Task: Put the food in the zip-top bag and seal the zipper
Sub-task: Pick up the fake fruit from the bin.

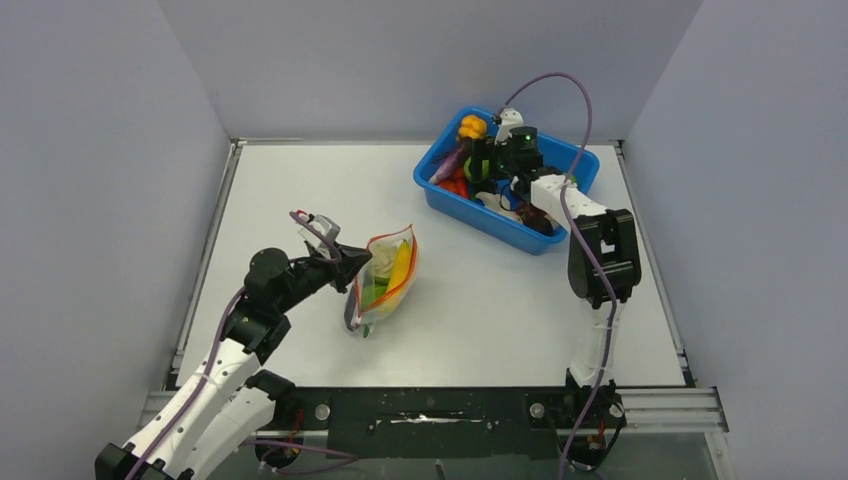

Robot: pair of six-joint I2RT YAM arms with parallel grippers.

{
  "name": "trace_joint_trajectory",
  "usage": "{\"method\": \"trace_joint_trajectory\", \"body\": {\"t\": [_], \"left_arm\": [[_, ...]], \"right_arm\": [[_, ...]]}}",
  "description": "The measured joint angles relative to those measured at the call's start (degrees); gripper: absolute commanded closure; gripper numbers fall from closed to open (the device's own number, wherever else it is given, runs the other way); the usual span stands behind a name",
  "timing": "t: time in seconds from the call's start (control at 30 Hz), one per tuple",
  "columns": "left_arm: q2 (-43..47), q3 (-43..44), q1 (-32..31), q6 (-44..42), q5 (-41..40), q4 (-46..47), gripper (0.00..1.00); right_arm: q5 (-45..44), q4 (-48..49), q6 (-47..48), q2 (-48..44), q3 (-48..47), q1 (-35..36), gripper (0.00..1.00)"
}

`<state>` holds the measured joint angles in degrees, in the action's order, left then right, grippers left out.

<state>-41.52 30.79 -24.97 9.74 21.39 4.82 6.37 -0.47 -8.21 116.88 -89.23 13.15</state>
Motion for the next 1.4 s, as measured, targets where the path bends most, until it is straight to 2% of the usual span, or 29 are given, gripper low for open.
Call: {"method": "trace_joint_trajectory", "body": {"t": [0.23,0.47,0.63,0.73,1.13,1.4], "left_arm": [[0.22,-0.22,0.00,-0.04,0.04,-0.02,1.00],[0.22,-0.22,0.04,-0.13,0.07,-0.02,1.00],[0.22,-0.22,0.04,-0.15,0.07,-0.02,1.00],[0.22,-0.22,0.04,-0.17,0.07,-0.02,1.00],[0.22,-0.24,0.04,-0.26,0.07,-0.02,1.00],[0.22,-0.24,0.07,-0.48,0.04,-0.02,1.00]], "right_arm": [[-0.28,-0.15,0.07,4.22,-3.06,-0.11,0.08],[2.16,-0.20,0.09,6.73,-5.07,-0.11,0.17],[3.37,-0.33,0.28,6.73,-5.07,-0.28,0.29],[4.00,-0.17,0.28,6.73,-5.07,-0.59,0.32],[5.05,0.85,0.35,5.99,-3.45,-1.16,0.38],[5.09,0.79,0.85,1.14,1.11,-1.18,0.41]]}}
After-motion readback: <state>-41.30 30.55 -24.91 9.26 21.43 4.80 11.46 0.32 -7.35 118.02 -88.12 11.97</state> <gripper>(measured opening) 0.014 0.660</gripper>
